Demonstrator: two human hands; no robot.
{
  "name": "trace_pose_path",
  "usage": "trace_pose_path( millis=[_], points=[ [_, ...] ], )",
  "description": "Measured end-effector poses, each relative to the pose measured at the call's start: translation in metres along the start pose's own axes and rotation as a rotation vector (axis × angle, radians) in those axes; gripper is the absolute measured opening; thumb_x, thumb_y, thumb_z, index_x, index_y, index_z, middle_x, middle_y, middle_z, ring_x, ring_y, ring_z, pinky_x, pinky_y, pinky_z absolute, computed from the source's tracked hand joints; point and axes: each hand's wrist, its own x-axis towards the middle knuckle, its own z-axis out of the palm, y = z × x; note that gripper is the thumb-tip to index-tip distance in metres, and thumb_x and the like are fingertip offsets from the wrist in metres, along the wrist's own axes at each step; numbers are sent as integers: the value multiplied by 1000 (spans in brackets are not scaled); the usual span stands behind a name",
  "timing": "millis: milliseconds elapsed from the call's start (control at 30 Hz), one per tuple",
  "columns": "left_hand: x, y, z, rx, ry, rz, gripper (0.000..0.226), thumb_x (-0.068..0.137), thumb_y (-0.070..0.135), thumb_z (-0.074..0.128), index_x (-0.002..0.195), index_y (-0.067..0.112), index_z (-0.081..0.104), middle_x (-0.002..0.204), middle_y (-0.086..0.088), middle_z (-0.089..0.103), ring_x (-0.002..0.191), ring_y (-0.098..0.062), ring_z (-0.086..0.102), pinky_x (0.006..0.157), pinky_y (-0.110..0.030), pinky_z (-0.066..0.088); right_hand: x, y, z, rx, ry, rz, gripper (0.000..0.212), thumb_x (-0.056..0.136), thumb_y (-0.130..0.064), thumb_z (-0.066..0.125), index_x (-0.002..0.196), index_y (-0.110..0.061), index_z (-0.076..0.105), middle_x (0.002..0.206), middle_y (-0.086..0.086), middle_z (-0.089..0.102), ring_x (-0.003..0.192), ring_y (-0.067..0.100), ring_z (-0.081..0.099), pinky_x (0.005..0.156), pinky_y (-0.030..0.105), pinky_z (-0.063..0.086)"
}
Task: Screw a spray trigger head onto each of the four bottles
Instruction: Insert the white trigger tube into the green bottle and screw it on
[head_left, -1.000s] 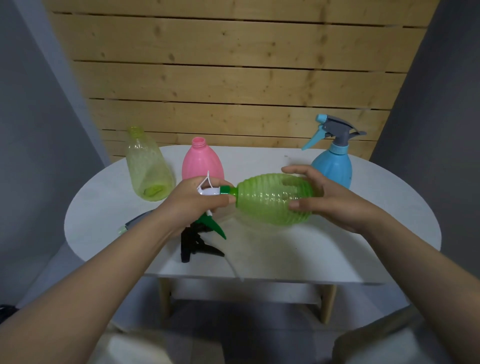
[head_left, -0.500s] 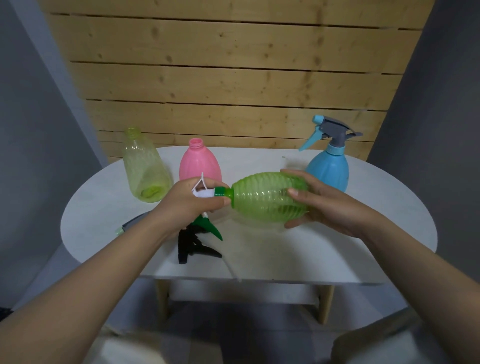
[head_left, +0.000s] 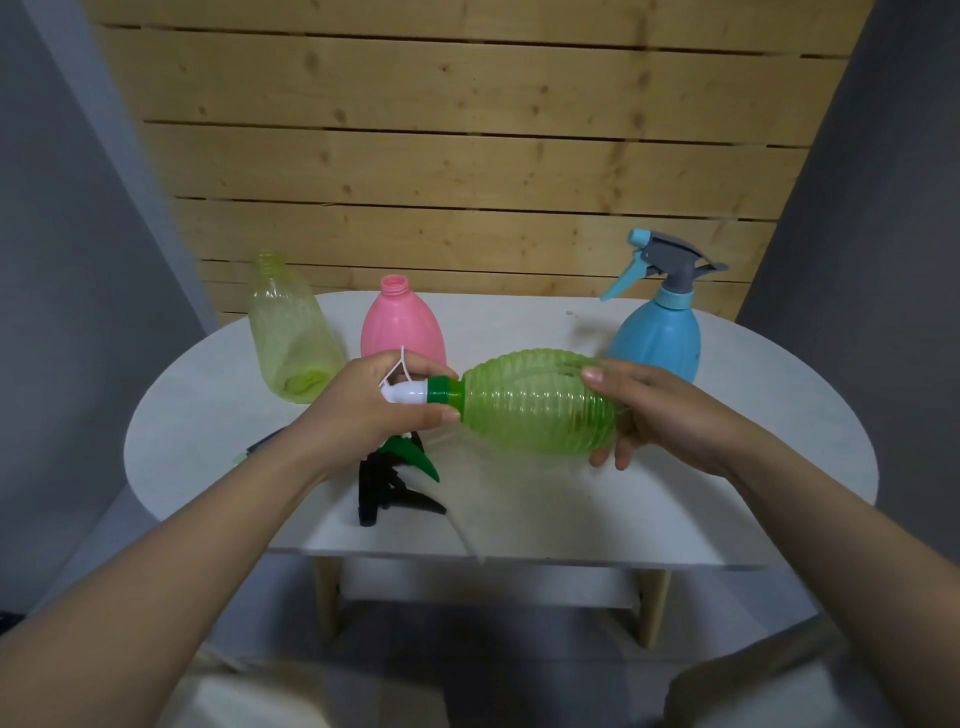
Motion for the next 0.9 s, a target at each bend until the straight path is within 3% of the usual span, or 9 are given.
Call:
trace_pose_path(
  millis=[100,200,367,433,500,567,633,767,900],
  points=[
    [-2,3,1,24,-20,9,31,66,8,80,81,31,65,68,24,68,62,7,60,58,-12,50,1,0,3,0,7,66,76,67,-65,49,120,-11,60,82,14,65,51,23,61,48,27,51],
    [-5,1,3,104,-37,8,30,64,16,82,81,33,65,78,14,68,65,4,61,65,-18,51,3,3,5,-46,-3,124,86,65,-74,41,117,-8,60,76,27,63,48,24,61,49,28,52],
    [-1,-3,0,133,-11,-27,28,65,16,82,83,31,68,88,5,70,78,-8,64,74,-29,53,3,5,7,-66,-33,133,81,70,-73,41,125,-16,56,97,22,73,78,36,72,67,36,58],
    [0,-2,-2,116,11,-45,26,67,15,81,85,29,69,85,7,69,74,-7,62,65,-20,51,3,6,6,-38,-42,61,68,79,-64,50,131,-20,53,113,13,70,88,33,72,76,42,59],
    [1,0,-2,71,51,-70,26,70,12,78,91,23,68,79,7,65,61,1,59,49,-9,43,3,6,3,60,-59,6,64,80,-40,67,138,-27,44,127,7,63,100,28,70,83,43,58],
    [0,2,-3,27,76,-117,29,74,11,75,99,20,65,69,7,58,42,7,52,36,-5,33,2,5,0,135,-73,-38,77,75,-12,72,141,-32,39,138,4,52,106,23,67,81,38,58],
    [-1,3,-5,35,62,-143,32,75,12,75,104,19,63,68,5,54,36,6,49,32,-5,29,1,4,-2,111,-82,-66,77,75,-1,72,140,-30,41,137,3,53,102,25,68,75,34,59],
    [-4,4,-6,85,-3,-138,30,71,15,77,95,26,63,72,3,57,42,2,52,36,-9,35,-2,1,1,40,-97,-6,50,78,-36,67,123,-17,57,94,10,73,71,30,71,55,28,56],
    [-8,6,-5,78,-48,-146,29,72,14,76,87,33,60,69,9,56,47,-3,53,34,-9,32,-3,-3,6,13,-70,72,65,70,-62,48,106,-10,62,77,21,67,50,24,64,47,27,54]
  ],
)
